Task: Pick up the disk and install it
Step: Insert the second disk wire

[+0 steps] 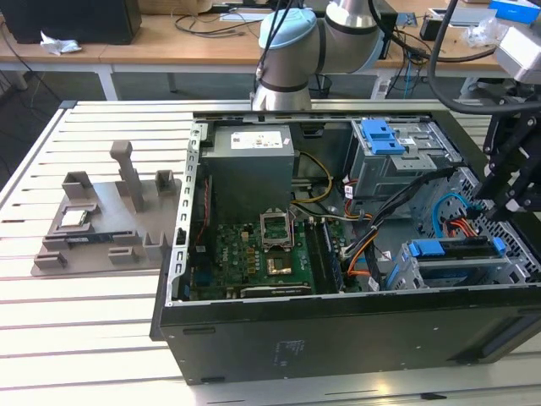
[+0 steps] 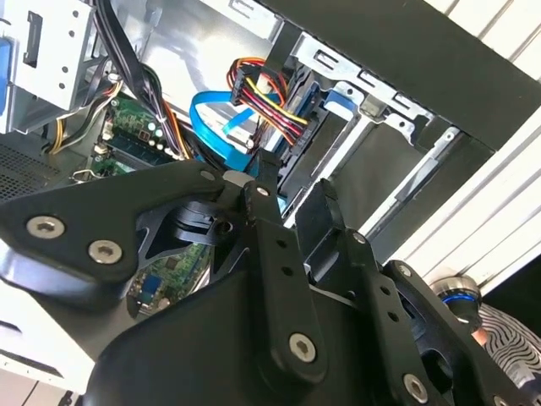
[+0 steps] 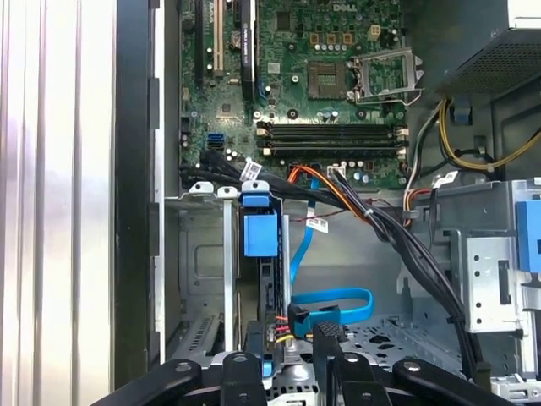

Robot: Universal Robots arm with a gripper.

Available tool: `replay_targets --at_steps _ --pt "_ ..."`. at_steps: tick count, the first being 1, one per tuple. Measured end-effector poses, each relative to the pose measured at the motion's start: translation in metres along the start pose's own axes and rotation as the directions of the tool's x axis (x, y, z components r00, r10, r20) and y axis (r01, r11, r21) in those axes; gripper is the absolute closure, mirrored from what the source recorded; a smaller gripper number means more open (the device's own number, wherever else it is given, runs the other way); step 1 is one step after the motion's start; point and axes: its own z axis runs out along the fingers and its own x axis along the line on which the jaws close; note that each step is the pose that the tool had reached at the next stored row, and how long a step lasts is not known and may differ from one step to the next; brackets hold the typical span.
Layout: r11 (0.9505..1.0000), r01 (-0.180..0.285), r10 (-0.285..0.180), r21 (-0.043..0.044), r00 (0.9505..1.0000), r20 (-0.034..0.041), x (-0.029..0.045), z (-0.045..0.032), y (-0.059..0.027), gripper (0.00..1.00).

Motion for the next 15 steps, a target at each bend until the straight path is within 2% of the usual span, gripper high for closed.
replay_targets --at_steps 7,11,12,13,15 --pt "1.0000 0.000 0.000 0.0000 1.0000 -0.0002 0.0002 0.0078 0.0006 0.63" --pt "1.0000 0.000 0.000 0.0000 1.0000 -0.0002 0.0002 0.0083 0.0005 0.63" --pt "1.0000 0.000 0.000 0.0000 1.0000 -0.0001 0.0002 0.0084 0.0005 0.77" --pt "1.0000 0.000 0.000 0.0000 1.0000 -0.0002 0.0002 0.0084 0.0005 0.77" --pt "1.0000 0.000 0.000 0.0000 1.0000 -0.0001 0.0002 0.0086 0.0005 0.89"
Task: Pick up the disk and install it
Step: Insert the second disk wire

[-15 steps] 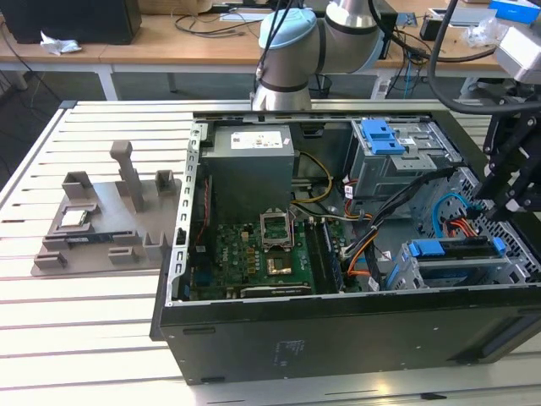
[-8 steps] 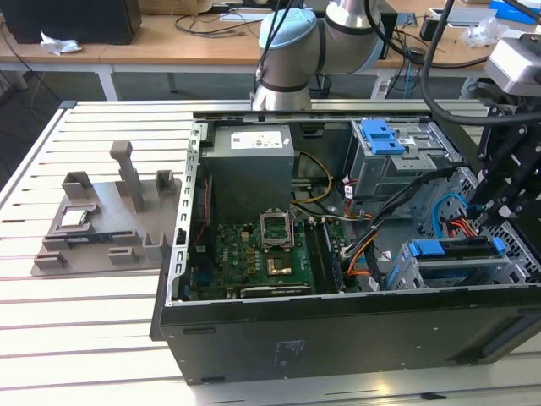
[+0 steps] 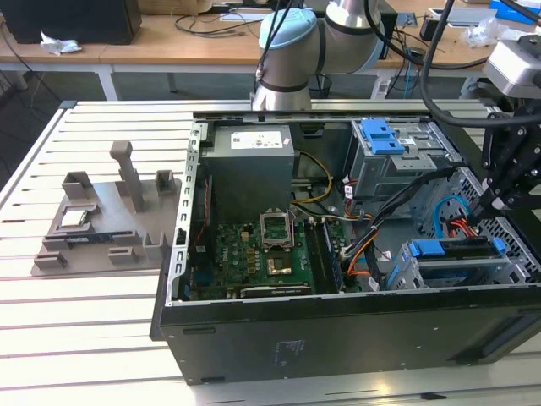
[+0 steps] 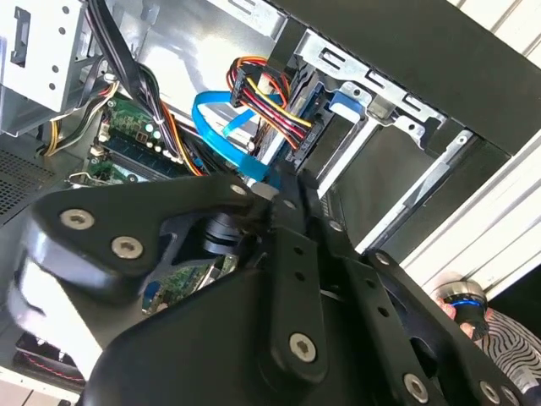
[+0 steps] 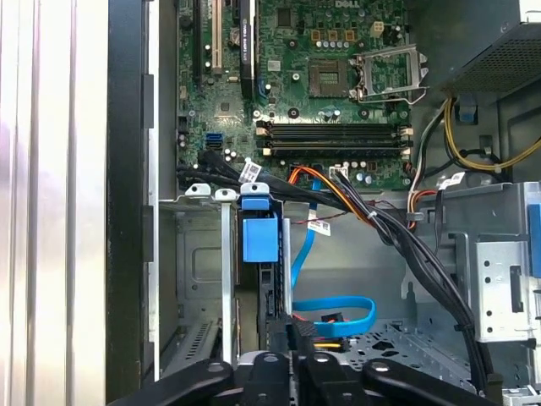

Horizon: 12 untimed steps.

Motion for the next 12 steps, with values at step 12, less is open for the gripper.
replay_targets --at_steps 12 --pt "1.0000 0.002 -0.002 0.0000 1.0000 -0.0003 0.0060 0.0078 0.0032 0.89"
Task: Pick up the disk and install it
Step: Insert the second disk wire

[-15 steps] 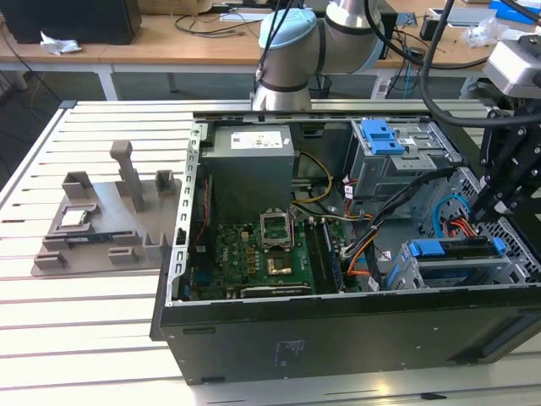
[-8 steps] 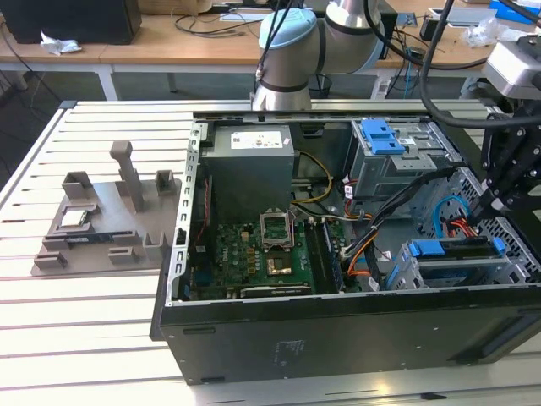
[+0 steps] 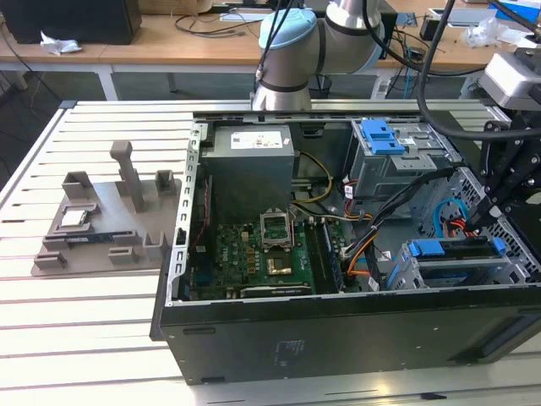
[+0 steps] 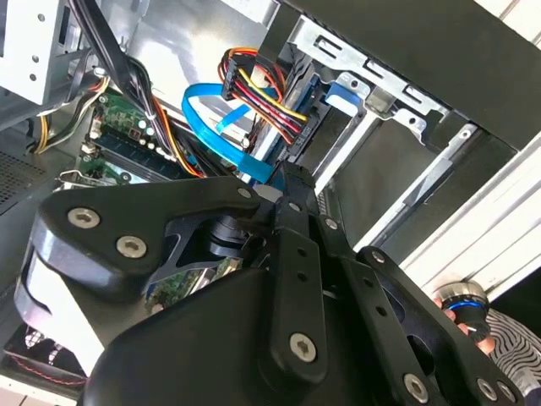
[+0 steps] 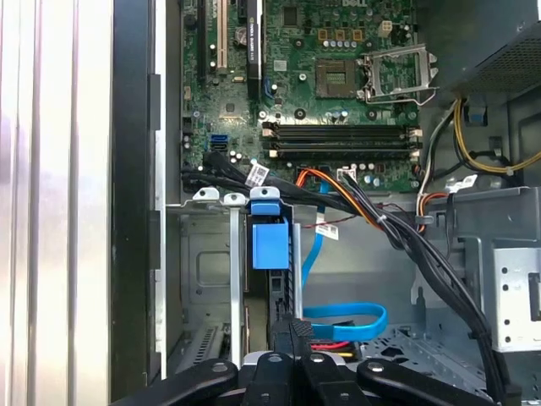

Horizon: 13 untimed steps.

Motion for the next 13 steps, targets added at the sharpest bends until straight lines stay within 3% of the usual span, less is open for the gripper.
replay_targets --at_steps 13 --pt "0.9998 0.022 -0.022 -0.0007 0.9998 -0.0015 0.0049 0.0114 -0.0006 0.89"
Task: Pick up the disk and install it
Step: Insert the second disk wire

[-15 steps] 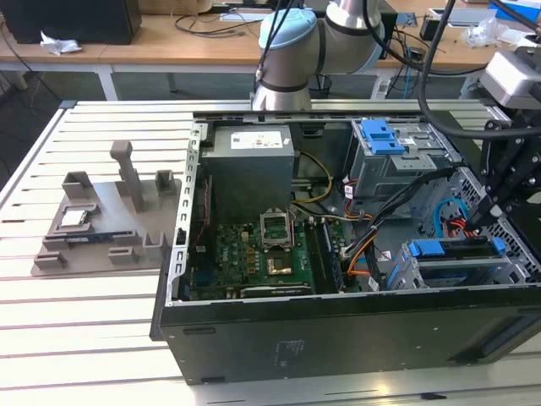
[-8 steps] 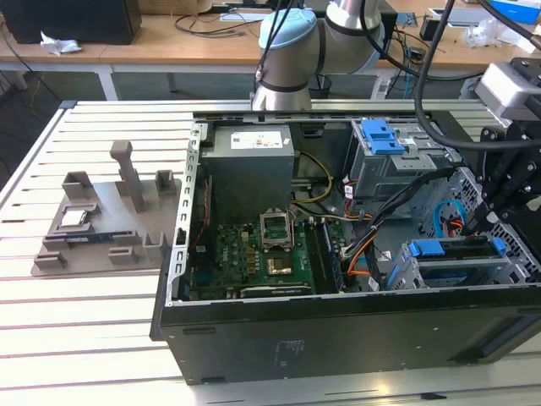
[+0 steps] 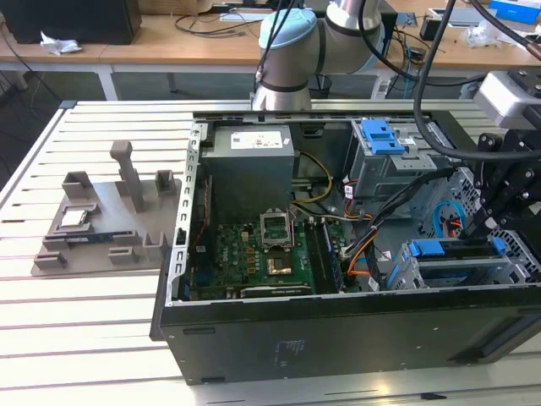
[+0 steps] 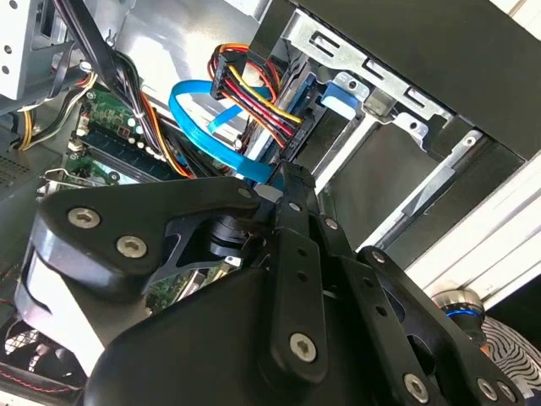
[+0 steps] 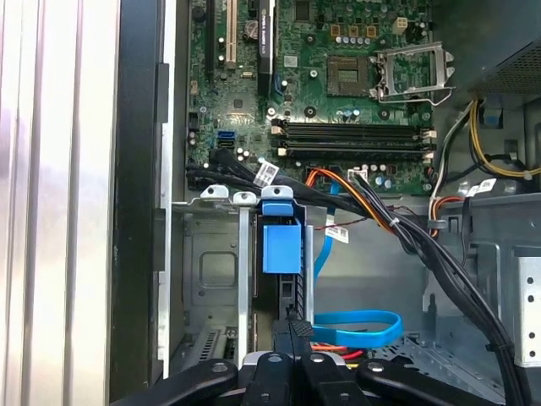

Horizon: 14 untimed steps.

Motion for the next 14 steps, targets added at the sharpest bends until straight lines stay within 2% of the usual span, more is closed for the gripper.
replay_targets --at_steps 14 --pt "1.0000 0.002 -0.002 -0.0001 1.0000 -0.0002 0.0027 0.0087 -0.0008 0.89"
